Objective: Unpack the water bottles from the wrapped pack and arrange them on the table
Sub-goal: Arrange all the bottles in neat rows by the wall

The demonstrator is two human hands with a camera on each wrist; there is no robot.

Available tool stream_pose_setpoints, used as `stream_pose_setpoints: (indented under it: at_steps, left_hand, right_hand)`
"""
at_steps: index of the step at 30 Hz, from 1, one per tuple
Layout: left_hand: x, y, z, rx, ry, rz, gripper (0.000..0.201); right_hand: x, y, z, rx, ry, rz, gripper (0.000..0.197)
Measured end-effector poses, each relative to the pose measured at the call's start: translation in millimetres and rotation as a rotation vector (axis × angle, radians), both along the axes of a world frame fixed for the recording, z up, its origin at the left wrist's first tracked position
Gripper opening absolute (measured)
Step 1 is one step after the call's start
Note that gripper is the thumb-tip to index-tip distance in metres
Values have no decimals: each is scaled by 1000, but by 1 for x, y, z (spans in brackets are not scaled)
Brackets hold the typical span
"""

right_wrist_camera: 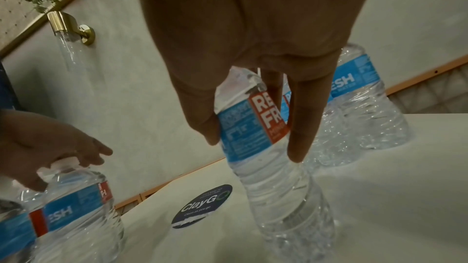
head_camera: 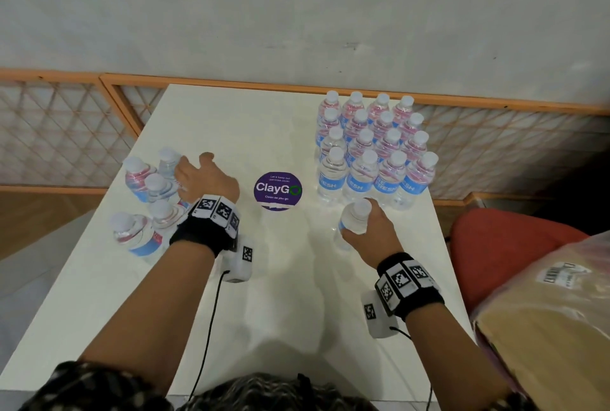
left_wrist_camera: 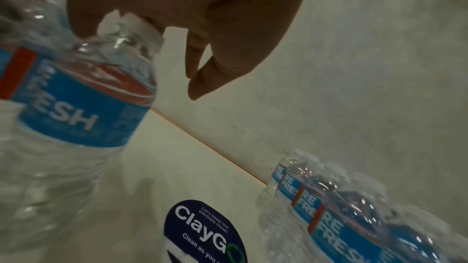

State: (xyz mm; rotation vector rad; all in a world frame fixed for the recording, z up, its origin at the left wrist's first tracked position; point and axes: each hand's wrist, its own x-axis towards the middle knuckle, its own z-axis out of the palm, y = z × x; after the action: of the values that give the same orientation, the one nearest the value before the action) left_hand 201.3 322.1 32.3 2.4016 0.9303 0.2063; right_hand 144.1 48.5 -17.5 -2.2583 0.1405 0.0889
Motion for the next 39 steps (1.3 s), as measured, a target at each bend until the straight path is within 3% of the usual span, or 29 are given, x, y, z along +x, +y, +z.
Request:
stream_pose_setpoints:
  at_steps: [2, 5, 11, 17, 20, 24, 28, 30, 34, 39]
  left_hand:
    - [1, 12, -1, 1, 76, -69, 49]
    - [3, 21, 0, 19, 48, -243, 38]
    - [-6, -30, 11, -132, 23, -571, 22]
    - [-6, -107, 17, -196, 32, -914, 25]
    - [-9, -131, 17, -267, 19, -1032, 34]
    - [-13, -141, 1, -343, -12, -1038, 57]
    - [-14, -140, -25, -307, 214, -1081, 87]
    - [-12, -145, -35, -231, 285, -1094, 84]
    - [-1, -163, -41, -193, 277, -1070, 71]
    - [3, -194, -49, -267, 270, -1088, 73]
  right_hand:
    - [0, 0, 0, 7, -4, -1, 52]
    - [-1, 0, 0, 10, -7, -5, 52]
    - [-1, 2, 1, 36, 5, -25, 50]
    - [4, -7, 1, -30, 13, -28, 46]
    - [0, -20, 2, -19, 6, -95, 55]
    - [-11, -48, 7, 59, -7, -248, 66]
    - [-16, -76, 3, 129, -83, -356, 67]
    - [-18, -87, -7, 157, -113, -375, 72]
    - [-27, -91, -26, 217, 6, -389, 85]
    - [-26, -85, -39, 254, 15, -446, 72]
